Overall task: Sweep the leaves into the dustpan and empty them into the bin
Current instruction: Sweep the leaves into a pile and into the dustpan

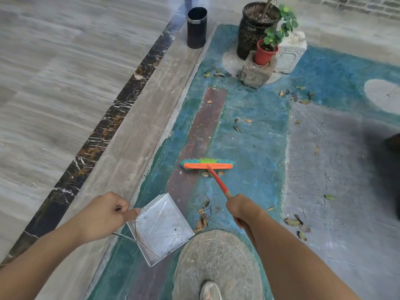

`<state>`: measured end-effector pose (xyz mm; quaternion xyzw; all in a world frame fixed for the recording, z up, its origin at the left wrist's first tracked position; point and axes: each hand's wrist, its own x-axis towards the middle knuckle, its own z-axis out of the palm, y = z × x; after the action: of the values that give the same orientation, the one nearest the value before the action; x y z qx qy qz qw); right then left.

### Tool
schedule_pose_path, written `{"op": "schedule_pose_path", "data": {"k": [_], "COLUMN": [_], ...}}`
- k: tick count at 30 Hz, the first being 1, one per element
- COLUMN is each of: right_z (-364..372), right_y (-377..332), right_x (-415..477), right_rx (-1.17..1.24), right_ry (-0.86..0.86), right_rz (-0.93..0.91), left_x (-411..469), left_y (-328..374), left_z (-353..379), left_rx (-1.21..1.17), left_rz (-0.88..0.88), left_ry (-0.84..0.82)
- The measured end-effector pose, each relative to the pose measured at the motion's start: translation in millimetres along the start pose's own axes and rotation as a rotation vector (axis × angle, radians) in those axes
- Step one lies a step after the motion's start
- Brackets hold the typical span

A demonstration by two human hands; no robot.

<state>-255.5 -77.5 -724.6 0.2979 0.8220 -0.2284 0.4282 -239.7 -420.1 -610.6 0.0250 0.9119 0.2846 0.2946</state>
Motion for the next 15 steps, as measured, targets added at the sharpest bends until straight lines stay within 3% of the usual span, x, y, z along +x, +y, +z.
{"op": "schedule_pose_path", "data": {"k": [9, 15], "right_z": [-27, 5], "right_y": [-34, -11], "right_x": [30, 2], "right_rx": [0.023, -0.159], "right_ry": [0.077, 0.023], "right_rz": [-0.082, -0.076], "left_x": [-5, -10], "left_y": [-4, -5], "left_z": [4, 7], "left_rx": [-0.049, -0.040], "left_rz": [-0.005, -0.017], "left_ry": [0.041, 0.056]}}
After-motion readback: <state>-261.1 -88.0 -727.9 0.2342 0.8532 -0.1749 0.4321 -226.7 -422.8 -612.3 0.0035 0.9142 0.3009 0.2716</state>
